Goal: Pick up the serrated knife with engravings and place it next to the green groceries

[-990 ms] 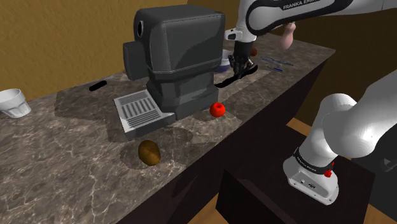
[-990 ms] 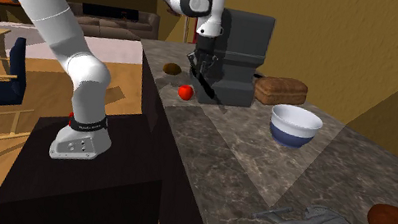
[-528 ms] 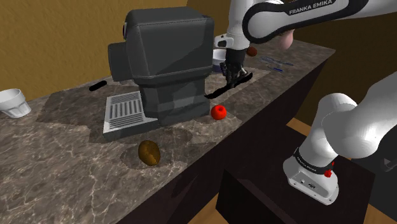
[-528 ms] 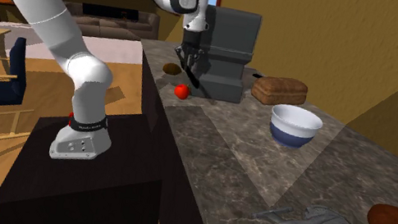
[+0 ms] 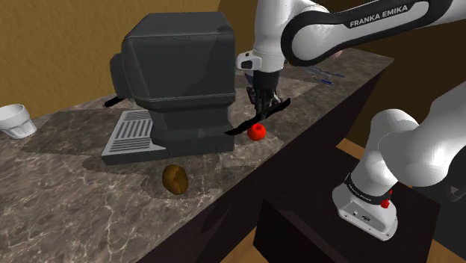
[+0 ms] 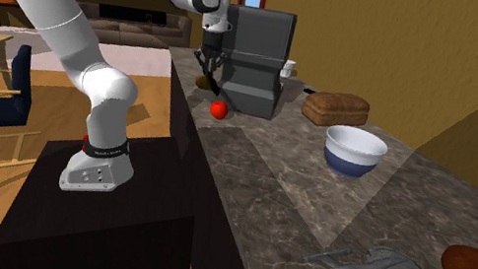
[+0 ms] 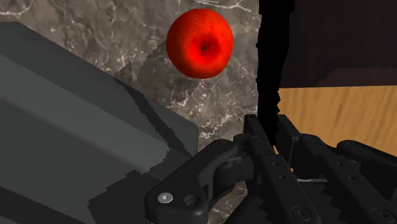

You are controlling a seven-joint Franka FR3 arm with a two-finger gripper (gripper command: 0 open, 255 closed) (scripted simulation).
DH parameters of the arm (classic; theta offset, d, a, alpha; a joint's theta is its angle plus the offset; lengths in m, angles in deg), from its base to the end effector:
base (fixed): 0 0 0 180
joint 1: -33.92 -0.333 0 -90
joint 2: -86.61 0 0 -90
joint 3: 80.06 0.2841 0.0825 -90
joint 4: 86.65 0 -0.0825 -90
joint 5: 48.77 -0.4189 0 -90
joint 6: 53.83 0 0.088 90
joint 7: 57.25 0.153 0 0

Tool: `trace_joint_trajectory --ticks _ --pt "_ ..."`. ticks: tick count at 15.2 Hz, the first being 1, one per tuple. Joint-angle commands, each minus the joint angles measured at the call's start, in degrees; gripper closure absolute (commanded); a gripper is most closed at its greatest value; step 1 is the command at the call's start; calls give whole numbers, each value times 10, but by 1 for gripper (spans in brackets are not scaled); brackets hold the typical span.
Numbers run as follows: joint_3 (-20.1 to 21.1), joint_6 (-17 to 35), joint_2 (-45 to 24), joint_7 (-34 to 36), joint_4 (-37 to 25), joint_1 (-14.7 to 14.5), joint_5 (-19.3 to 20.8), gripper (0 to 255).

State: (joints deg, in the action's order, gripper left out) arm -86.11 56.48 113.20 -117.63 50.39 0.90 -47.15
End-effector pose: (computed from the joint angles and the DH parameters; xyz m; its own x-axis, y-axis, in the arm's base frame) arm 0.4068 0.2055 0.4005 0.0253 0.9996 0.0159 0.9996 -0.0251 -0.0140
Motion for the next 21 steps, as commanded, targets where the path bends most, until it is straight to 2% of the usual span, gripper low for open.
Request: trace_joint_trajectory --ticks 1,7,21 --pt "21 5 -9 29 -5 -13 -11 255" --pt "85 13 -48 114 -38 -51 -39 255" --pt "86 128 -84 113 41 -53 -40 255"
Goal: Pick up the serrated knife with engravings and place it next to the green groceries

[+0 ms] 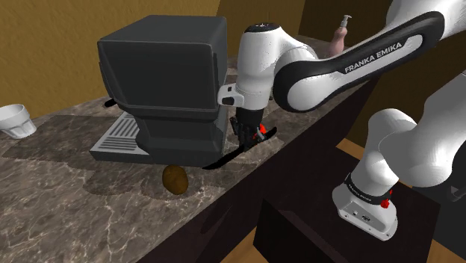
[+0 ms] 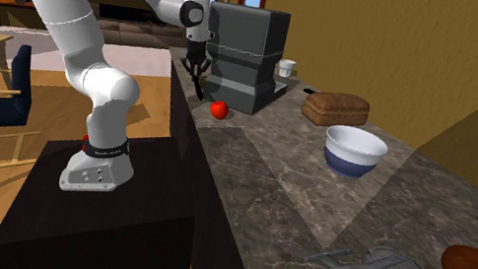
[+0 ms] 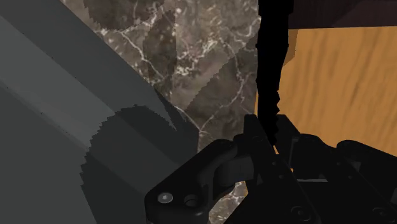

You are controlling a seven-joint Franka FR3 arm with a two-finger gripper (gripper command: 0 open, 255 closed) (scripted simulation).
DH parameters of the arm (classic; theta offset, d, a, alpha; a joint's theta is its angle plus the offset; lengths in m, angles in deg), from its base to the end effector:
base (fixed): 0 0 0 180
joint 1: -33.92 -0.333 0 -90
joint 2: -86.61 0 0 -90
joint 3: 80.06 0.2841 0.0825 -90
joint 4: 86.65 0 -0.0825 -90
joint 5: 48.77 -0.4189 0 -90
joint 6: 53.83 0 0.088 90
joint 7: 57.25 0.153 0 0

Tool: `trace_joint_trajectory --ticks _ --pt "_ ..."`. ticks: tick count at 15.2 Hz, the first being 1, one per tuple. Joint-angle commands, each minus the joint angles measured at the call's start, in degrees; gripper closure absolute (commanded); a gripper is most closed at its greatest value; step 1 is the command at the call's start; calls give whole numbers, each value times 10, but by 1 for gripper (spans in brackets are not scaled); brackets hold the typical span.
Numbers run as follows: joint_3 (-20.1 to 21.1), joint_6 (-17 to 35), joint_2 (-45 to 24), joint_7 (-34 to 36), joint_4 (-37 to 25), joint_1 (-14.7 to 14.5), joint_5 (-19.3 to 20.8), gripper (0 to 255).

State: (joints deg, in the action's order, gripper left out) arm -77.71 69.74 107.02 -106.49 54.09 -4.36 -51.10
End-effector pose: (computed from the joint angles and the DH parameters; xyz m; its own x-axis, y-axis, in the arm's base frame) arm 0.3614 0.3128 0.3398 0.0252 0.9983 0.0524 0.9992 -0.0267 0.0290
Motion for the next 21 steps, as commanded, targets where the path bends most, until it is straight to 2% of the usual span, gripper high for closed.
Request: trace_joint_trajectory --ticks 1,11,19,20,21 --pt "2 3 -26 1 8 -1 0 255" --pt "3 90 -72 0 49 -1 -1 255" --pt "3 93 -73 0 51 -1 -1 255" --pt "4 88 -74 3 45 -2 -1 0" --pt "3 89 -74 0 46 -1 -1 0"
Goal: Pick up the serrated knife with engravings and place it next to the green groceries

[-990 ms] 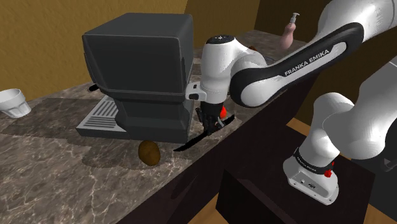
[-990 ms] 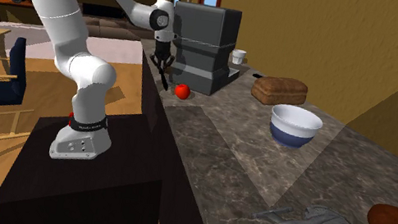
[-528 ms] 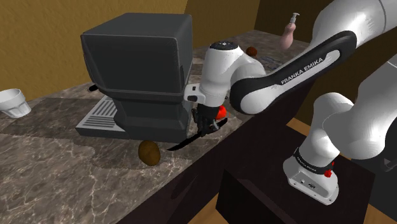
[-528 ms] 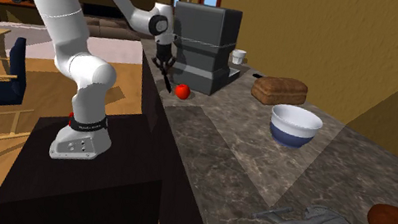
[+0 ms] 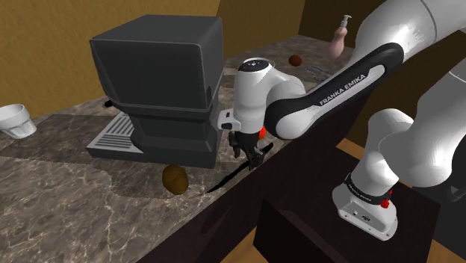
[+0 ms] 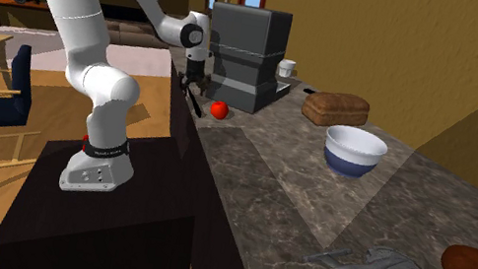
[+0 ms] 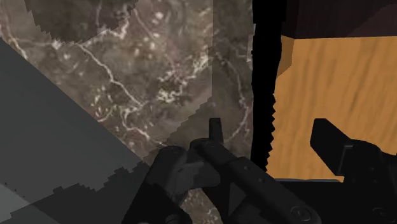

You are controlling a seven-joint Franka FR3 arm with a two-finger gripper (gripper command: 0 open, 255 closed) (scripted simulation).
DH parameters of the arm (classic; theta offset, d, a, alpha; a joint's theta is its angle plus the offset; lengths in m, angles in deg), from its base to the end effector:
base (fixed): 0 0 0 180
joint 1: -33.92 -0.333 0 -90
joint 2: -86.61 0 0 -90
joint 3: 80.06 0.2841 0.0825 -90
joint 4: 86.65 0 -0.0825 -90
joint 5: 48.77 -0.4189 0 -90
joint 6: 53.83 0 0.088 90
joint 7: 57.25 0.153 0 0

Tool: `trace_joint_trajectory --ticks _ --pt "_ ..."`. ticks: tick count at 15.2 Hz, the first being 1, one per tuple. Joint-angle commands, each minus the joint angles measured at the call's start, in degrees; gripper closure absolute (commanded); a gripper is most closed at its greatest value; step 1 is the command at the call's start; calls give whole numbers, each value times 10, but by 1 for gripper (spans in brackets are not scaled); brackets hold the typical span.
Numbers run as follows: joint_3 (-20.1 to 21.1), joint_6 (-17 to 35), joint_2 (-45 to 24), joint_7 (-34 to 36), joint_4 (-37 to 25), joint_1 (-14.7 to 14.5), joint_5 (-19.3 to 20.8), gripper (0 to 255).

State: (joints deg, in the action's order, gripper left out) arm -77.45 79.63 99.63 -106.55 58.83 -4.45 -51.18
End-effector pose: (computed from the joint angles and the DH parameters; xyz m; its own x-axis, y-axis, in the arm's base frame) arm 0.3557 0.3100 0.2549 0.0249 0.9993 0.0269 0.9997 -0.0249 -0.0006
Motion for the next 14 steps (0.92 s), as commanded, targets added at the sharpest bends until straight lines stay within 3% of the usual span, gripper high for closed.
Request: trace_joint_trajectory --ticks 1,4,8,14 --pt "0 -10 0 1 -1 0 0 0" --pt "0 -6 1 1 3 0 0 0" --pt "-2 -88 45 1 -35 1 1 0" --pt "-2 -88 45 1 -35 1 1 0"
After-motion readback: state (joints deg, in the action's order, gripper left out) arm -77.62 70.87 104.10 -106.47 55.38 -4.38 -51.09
